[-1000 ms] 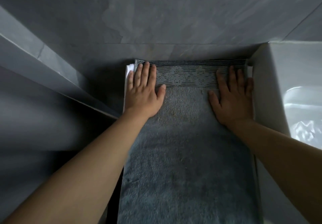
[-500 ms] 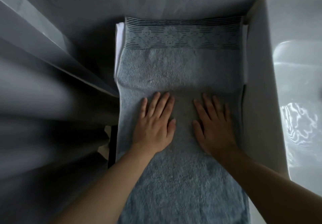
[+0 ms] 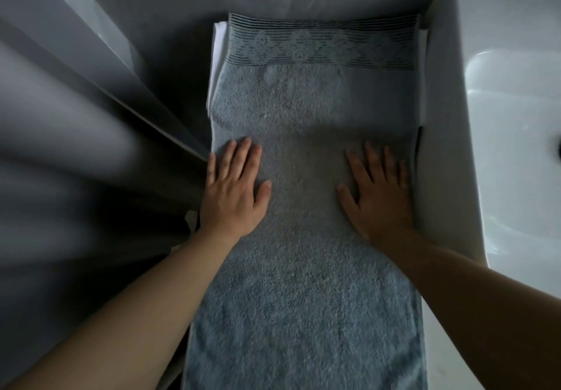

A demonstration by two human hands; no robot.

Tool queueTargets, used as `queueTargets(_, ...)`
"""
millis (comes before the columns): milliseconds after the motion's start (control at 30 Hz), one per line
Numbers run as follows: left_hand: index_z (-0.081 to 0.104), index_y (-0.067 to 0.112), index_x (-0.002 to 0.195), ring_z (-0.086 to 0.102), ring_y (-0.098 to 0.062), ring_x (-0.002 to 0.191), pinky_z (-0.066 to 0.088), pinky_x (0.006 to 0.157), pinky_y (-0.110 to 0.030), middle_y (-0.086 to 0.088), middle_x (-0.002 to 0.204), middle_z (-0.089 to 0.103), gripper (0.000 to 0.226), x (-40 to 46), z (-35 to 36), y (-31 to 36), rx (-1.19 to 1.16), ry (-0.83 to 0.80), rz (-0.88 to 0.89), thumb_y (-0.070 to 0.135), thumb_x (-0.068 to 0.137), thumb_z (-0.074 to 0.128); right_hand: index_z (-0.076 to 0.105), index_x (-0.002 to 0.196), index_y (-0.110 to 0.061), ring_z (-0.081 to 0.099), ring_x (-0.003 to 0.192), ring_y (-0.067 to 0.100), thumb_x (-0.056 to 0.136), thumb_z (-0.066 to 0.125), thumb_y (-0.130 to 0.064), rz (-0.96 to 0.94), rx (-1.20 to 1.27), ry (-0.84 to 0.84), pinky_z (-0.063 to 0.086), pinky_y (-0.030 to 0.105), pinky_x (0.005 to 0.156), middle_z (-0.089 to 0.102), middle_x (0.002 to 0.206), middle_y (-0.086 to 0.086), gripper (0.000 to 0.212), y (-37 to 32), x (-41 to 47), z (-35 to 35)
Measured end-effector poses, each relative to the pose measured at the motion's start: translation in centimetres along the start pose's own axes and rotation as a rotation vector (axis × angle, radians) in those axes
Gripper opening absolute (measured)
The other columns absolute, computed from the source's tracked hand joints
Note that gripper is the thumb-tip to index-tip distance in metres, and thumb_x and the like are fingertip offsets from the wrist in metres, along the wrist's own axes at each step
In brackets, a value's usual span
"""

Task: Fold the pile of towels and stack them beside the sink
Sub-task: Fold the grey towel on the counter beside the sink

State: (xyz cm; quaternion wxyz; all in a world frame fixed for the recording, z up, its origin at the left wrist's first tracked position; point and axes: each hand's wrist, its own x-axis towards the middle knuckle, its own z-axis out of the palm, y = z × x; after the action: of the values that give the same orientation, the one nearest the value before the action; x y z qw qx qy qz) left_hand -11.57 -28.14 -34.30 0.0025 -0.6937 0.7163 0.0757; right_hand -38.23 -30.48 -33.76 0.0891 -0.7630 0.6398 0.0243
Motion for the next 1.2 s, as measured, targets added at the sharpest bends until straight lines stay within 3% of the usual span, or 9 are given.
queueTargets(133,0.011,0.022,0.159,-0.003,-0.019,0.154,0.0,0.124,-0.05,0.001,0.167,0.005,0.072,0.1,0.1,0.1,-0.013,0.008,-0.001,0.055,0.096,0.02,0.014,0.155,-0.021,0.007,0.149,0.031,0.092,0.02,-0.057,0.018,0.003,0.024,0.001,0.043,0.121,0.012,0.162,0.012,0.074,1.2,-0.9,0.1)
queueTargets(400,0.013,0.02,0.159,-0.001,-0.021,0.154,-0.002,0.124,-0.048,-0.001,0.167,0.007,0.072,0.2,0.4,-0.1,-0.012,0.042,0.009,0.055,0.096,0.019,0.017,0.155,-0.02,0.01,0.148,0.031,0.092,0.024,-0.056,0.018,-0.018,0.073,0.006,0.046,0.121,0.015,0.161,0.013,0.073,1.1,-0.5,0.4)
queueTargets(600,0.004,0.018,0.159,-0.008,-0.022,0.153,-0.003,0.123,-0.051,-0.002,0.168,-0.002,0.069,0.4,-0.4,0.2,0.011,-0.034,0.012,0.052,0.1,0.016,0.014,0.155,-0.021,0.007,0.149,0.031,0.091,0.021,-0.056,0.025,-0.037,0.063,0.003,0.045,0.121,0.011,0.162,0.012,0.074,0.9,-0.7,0.1)
queueTargets(733,0.008,0.013,0.159,-0.004,-0.023,0.154,-0.002,0.123,-0.051,-0.005,0.167,0.003,0.068,-4.3,-0.8,2.3,-0.042,0.054,0.073,0.051,0.103,0.009,0.014,0.155,-0.022,0.006,0.149,0.03,0.091,0.019,-0.056,0.02,-0.024,0.07,0.003,0.045,0.121,0.011,0.162,0.011,0.073,0.8,-0.5,0.3)
queueTargets(867,-0.004,0.017,0.159,-0.014,-0.022,0.153,-0.003,0.123,-0.054,-0.003,0.167,-0.01,0.068,-10.2,1.1,2.6,0.053,-0.091,0.183,0.054,0.102,0.006,0.013,0.155,-0.022,0.006,0.149,0.03,0.091,0.02,-0.055,0.013,-0.028,0.07,0.003,0.045,0.12,0.01,0.162,0.011,0.073,1.1,-0.6,0.5)
queueTargets(1000,-0.003,0.019,0.159,-0.014,-0.023,0.153,0.002,0.122,-0.056,-0.002,0.167,-0.011,0.07,-9.9,1.4,2.3,0.074,-0.075,0.162,0.055,0.101,0.008,0.011,0.156,-0.018,0.004,0.149,0.028,0.098,0.027,-0.049,0.014,-0.025,0.048,0.002,0.045,0.121,0.007,0.163,0.011,0.068,1.0,-0.8,0.2)
queueTargets(1133,0.005,0.019,0.16,-0.007,-0.023,0.154,0.001,0.122,-0.055,-0.001,0.167,-0.002,0.071,-9.9,1.7,2.4,0.045,-0.056,0.161,0.054,0.099,0.014,0.031,0.149,-0.004,0.02,0.147,0.028,0.099,0.034,-0.034,-0.002,0.098,0.243,0.009,0.048,0.12,0.024,0.158,0.017,0.058,-1.2,-5.0,-0.9)
queueTargets(1200,0.008,0.019,0.159,-0.005,-0.022,0.154,0.0,0.123,-0.054,0.0,0.167,0.001,0.071,-9.9,1.7,2.4,0.032,-0.042,0.152,0.054,0.098,0.017,0.04,0.146,-0.005,0.027,0.145,0.031,0.097,0.035,-0.035,-0.085,0.193,0.288,0.015,0.051,0.118,0.032,0.155,0.016,0.057,-3.0,-9.4,-0.5)
